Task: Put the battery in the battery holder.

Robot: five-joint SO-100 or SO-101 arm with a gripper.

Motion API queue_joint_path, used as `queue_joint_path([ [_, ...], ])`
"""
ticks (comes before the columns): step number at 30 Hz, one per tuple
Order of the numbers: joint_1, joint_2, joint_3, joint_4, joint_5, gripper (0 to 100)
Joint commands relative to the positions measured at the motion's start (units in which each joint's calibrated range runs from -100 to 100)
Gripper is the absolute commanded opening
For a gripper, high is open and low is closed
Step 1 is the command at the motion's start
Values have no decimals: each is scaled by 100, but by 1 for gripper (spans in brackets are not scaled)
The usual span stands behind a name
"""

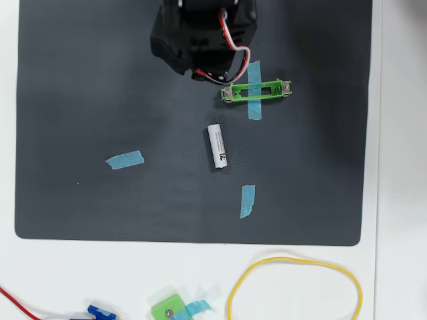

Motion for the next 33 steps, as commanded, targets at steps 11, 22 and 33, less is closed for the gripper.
queue_joint_path([
  [11,-1357,1176,-1175,805,435,11],
  [22,-1430,1892,-2374,-288,435,11],
  [33,-890,3086,-3017,-279,1207,11],
])
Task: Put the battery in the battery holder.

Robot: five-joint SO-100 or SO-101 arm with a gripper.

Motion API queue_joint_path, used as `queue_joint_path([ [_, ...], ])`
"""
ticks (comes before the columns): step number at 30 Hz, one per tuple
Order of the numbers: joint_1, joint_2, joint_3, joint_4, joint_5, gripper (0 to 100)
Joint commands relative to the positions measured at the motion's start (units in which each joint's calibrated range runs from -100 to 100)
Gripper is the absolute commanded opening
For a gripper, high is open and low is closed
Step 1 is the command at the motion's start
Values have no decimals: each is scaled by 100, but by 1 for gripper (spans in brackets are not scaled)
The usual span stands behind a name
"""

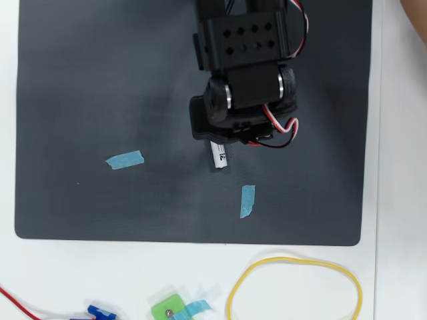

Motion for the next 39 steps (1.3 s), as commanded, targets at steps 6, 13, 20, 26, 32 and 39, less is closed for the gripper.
queue_joint_path([
  [6,24,422,-267,-12,322,11],
  [13,24,431,-707,-12,385,11],
  [20,65,789,-1210,-91,474,11],
  [26,366,1429,-1633,-82,557,11],
  [32,626,1514,-1659,-82,688,11],
  [39,377,1923,-1659,-56,641,11],
])
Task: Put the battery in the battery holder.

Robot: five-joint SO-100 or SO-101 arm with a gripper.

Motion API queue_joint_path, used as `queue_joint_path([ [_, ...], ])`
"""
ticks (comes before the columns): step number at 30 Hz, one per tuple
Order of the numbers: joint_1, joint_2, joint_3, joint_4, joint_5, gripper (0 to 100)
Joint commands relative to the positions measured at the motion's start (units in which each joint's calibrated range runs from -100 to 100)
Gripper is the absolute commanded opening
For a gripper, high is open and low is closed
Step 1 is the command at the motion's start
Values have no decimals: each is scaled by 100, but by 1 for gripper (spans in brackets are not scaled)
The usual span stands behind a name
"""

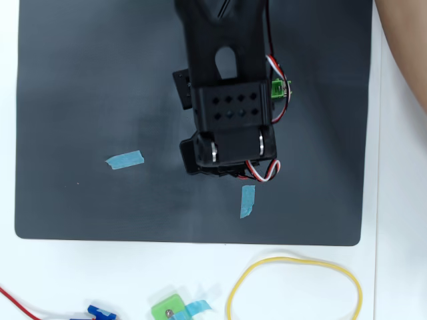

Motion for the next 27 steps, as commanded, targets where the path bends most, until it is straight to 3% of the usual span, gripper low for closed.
queue_joint_path([
  [1,-50,5,-207,73,-12,11],
  [27,-206,346,-216,-372,-138,11],
])
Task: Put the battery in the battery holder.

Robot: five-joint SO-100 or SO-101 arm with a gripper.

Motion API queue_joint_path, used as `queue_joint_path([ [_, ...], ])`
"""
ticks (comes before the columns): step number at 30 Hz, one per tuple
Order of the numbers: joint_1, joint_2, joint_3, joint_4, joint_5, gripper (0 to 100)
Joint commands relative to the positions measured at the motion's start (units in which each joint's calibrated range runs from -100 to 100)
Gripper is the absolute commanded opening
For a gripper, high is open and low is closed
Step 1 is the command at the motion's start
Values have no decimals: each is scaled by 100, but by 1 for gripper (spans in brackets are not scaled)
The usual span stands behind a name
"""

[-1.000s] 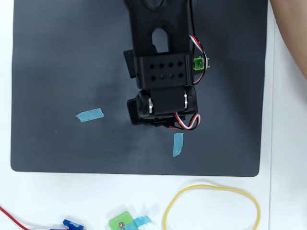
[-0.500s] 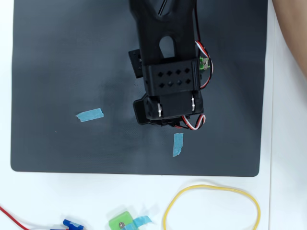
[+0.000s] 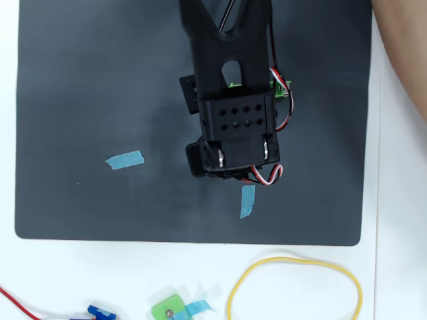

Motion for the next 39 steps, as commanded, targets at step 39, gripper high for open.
queue_joint_path([
  [39,525,-1000,975,-1356,-3138,0],
])
